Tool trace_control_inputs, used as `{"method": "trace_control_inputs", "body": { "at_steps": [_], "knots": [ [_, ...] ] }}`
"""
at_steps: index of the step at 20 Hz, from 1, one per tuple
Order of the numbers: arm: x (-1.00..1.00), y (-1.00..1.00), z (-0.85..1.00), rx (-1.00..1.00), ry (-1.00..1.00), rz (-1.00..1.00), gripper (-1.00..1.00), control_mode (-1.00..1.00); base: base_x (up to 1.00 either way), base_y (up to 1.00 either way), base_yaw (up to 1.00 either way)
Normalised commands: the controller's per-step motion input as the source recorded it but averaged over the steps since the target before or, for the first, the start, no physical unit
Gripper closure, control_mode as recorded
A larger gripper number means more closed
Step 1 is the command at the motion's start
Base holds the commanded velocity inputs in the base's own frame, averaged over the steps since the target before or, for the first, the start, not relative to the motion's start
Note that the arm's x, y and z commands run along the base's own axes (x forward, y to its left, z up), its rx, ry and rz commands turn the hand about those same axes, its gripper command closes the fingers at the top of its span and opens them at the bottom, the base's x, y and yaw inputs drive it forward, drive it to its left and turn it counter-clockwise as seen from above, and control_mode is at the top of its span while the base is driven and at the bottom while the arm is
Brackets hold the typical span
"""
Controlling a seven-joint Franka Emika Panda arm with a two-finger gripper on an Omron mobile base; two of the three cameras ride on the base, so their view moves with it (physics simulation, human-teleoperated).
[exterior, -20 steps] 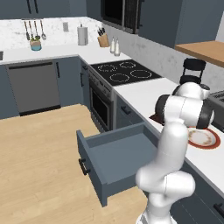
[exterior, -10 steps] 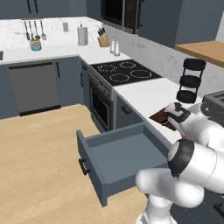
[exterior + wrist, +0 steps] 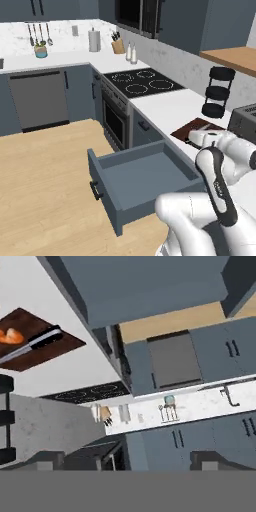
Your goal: Pick up the knife from the drawer and place it on the cutting board. Then place the meat from the plate to the cutting board.
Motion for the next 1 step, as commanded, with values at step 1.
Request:
{"method": "trace_control_inputs", "body": {
  "at_steps": [1],
  "knots": [
    [-0.20, 0.53, 1.00, -0.09, -0.30, 0.16, -1.00, -1.00, 0.00, 0.00, 0.00]
  ]
}}
